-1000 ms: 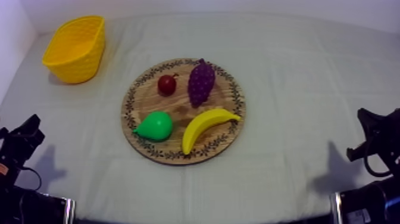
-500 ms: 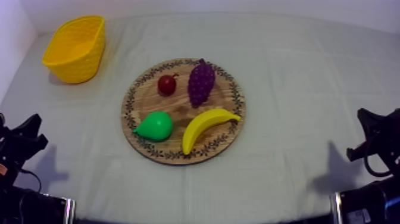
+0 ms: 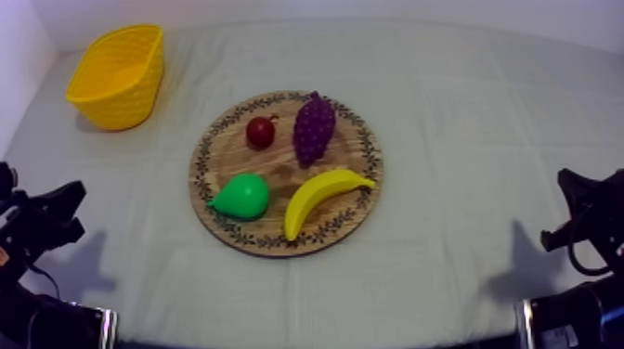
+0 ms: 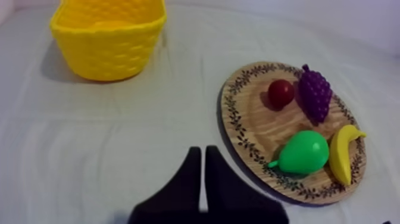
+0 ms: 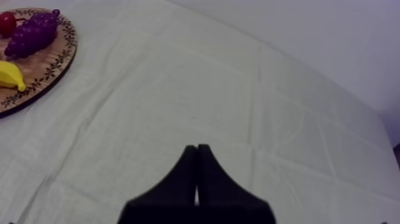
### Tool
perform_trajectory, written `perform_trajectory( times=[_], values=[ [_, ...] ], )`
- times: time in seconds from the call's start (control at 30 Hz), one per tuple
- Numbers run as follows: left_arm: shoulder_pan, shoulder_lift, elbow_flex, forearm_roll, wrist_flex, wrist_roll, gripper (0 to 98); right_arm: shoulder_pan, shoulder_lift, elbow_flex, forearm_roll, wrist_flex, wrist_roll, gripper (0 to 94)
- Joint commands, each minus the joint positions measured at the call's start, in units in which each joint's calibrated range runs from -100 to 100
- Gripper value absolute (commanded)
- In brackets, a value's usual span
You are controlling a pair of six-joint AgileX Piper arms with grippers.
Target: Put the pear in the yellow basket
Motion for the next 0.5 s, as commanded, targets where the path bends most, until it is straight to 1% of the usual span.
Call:
perform_trajectory(
  times=[0.0, 0.27, 0.47],
  values=[
    [1.3, 4.6, -2.7, 0.25, 0.7, -1.6, 0.0, 0.0, 0.0, 0.0, 0.0, 0.0, 0.0, 0.4],
    [3.7, 18.4, -16.8, 0.69, 10.0, -3.7, 0.0, 0.0, 0.0, 0.0, 0.0, 0.0, 0.0, 0.4],
    [4.1, 29.2, -26.6, 2.09, 15.5, -5.9, 0.0, 0.0, 0.0, 0.0, 0.0, 0.0, 0.0, 0.4]
  ],
)
